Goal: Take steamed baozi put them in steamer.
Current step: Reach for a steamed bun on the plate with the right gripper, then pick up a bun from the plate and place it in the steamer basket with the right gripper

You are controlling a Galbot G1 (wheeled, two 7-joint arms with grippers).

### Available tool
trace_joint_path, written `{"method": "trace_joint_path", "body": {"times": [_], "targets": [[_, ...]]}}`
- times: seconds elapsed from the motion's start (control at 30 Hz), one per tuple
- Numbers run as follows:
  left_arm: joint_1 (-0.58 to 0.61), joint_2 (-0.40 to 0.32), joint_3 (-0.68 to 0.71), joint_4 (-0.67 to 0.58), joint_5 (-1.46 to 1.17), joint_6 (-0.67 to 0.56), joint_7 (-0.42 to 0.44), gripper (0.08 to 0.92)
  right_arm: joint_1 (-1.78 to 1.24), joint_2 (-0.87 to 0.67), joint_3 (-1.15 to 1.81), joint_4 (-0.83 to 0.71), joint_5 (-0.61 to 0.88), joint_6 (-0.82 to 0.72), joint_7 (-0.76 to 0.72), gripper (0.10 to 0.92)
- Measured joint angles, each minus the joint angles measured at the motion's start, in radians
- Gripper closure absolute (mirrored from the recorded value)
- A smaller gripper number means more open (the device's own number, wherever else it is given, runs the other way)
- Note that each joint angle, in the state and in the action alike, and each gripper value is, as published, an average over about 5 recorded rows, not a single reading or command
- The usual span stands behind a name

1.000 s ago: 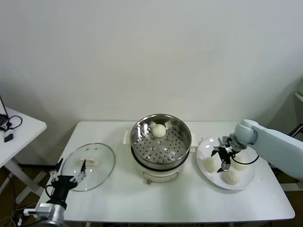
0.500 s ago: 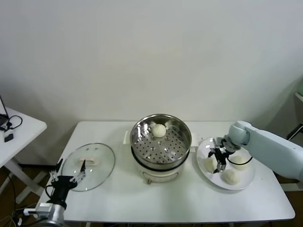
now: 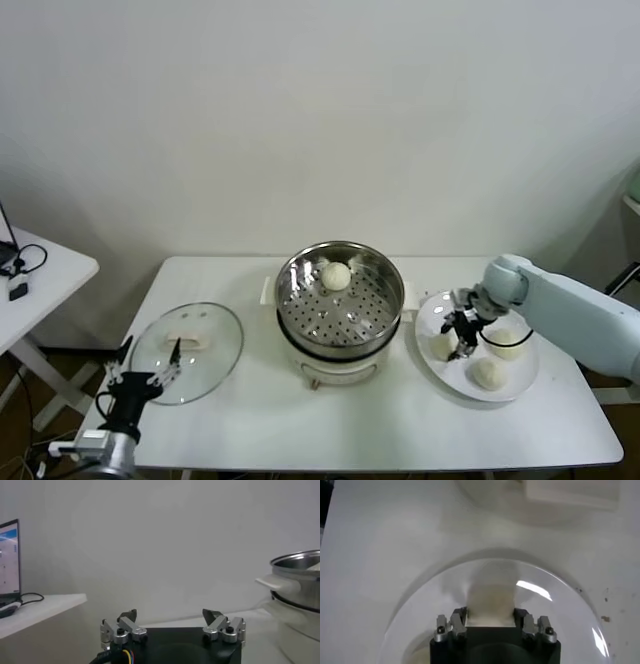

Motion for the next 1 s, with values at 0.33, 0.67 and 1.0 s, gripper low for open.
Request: {"method": "trace_joint_path", "body": {"times": [0.33,0.67,1.0], "targets": [[0.0,0.0,0.002,-0.011,-0.002,0.0,0.0,0.177,0.162,-0.031,-0.11,0.044,0.149,-0.03,-0.001,0.406],[-0.004,-0.001,0.01,-0.03,-0.005,0.005,0.001,0.177,0.481,0.006,-0.354,0.092,0.354,-0.044,-0.016,0.41],[-0.008,0.0,0.044,-0.059,0.007,0.007,0.005,0.177,0.707,0.15,-0.533,0.1,0.561,-0.066,-0.015,0.41]]}}
